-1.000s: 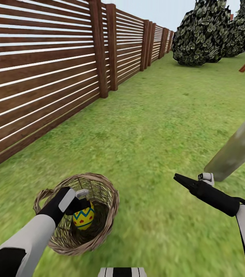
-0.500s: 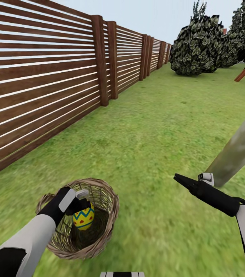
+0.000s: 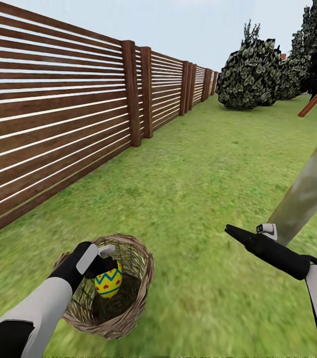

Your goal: Take the three Easter eggs out of the wicker basket on the lawn in the garden, then place them on the lawn next to a single tree (choose any tree) so that all three eggs are next to the same tree and none are left in the basket.

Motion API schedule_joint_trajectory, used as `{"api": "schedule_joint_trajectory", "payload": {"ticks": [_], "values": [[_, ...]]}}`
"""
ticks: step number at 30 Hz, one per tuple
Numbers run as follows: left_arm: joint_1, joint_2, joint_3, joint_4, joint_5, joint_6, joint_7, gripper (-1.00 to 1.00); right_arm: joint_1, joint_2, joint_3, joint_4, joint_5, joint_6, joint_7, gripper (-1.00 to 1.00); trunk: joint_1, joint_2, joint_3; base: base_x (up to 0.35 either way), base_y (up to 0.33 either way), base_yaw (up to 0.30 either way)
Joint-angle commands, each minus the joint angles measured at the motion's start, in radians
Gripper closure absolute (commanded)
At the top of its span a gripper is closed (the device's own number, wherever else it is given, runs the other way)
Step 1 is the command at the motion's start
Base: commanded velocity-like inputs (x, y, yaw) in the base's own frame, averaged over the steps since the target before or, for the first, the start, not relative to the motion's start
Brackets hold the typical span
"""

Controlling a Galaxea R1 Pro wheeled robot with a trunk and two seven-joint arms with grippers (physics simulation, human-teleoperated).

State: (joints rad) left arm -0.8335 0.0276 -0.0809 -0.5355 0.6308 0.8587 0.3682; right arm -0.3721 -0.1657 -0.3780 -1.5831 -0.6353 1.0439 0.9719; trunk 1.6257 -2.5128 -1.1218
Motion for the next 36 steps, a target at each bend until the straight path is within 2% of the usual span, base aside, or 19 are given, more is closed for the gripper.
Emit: {"api": "schedule_joint_trajectory", "payload": {"ticks": [1,16,19,36], "values": [[-0.001,0.001,-0.008,-0.001,0.01,0.002,0.011,1.0,-0.001,0.0,-0.001,0.0,0.004,0.003,0.005,-1.0,-0.001,0.0,0.003,-0.113,0.0,0.0],[0.0,0.0,-0.009,-0.003,0.009,0.002,0.044,1.0,-0.001,0.0,-0.001,0.001,0.003,0.003,0.005,-1.0,-0.008,0.003,0.061,-0.133,0.0,0.0],[0.0,0.0,-0.013,-0.008,0.008,0.001,0.067,1.0,-0.001,0.0,-0.001,0.001,0.003,0.003,0.005,-1.0,-0.009,0.004,0.073,-0.133,0.0,0.0],[0.001,-0.002,-0.019,-0.029,0.008,0.019,0.084,1.0,-0.001,0.0,-0.001,0.002,0.003,0.003,0.005,-1.0,-0.017,0.008,0.138,-0.008,0.0,0.0]]}}
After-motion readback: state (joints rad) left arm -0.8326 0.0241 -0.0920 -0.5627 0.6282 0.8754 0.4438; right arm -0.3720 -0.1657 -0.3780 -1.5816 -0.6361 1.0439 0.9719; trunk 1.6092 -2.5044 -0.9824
